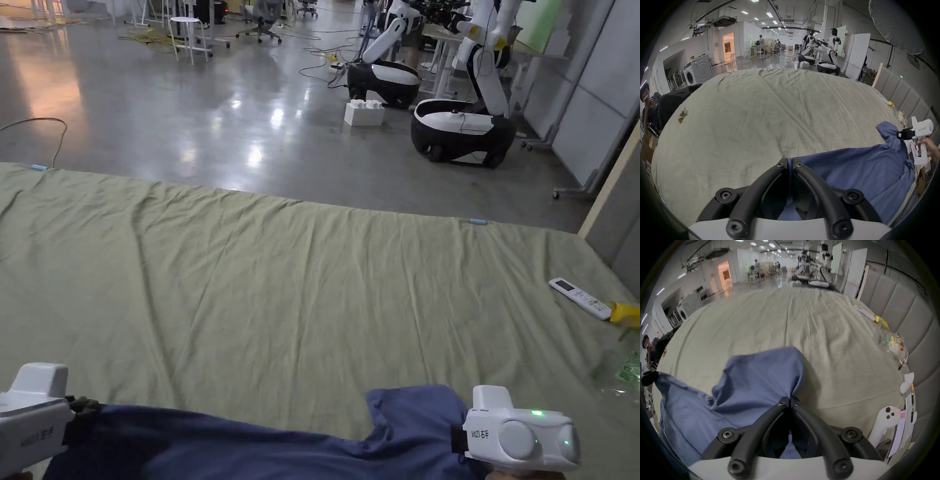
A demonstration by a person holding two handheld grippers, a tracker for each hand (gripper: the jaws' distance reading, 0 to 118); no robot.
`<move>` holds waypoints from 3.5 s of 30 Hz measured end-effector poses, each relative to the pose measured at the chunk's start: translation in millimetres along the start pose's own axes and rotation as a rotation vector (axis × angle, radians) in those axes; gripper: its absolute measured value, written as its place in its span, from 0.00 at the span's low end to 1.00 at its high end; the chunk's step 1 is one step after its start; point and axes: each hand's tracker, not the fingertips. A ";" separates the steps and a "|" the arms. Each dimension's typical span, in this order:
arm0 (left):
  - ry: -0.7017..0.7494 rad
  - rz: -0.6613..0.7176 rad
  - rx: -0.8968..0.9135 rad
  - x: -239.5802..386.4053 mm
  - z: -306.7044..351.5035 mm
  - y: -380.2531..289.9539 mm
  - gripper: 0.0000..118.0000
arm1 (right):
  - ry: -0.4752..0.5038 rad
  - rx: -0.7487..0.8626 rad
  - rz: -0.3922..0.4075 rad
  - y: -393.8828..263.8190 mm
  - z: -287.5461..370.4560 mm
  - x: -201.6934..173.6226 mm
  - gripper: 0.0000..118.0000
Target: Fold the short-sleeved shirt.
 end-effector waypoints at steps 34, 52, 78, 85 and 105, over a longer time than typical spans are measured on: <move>-0.037 -0.020 -0.221 -39.2 110.7 -154.2 0.05 | 0.013 -0.091 0.054 -213.6 162.9 -1.5 0.02; 0.056 -0.038 -0.146 -16.4 103.2 -147.2 0.48 | -0.218 -0.005 0.139 -210.3 156.5 -36.3 0.54; 0.112 -0.040 0.628 91.1 154.0 -16.7 0.05 | -0.174 0.884 0.022 -60.5 227.1 -143.0 0.04; 0.130 -0.056 0.623 82.0 149.1 -21.7 0.04 | -0.165 0.884 0.019 -61.5 224.1 -147.4 0.03; -0.094 0.127 -0.040 -76.3 117.9 -99.9 0.56 | -0.124 0.775 0.077 -74.1 202.7 -148.5 0.03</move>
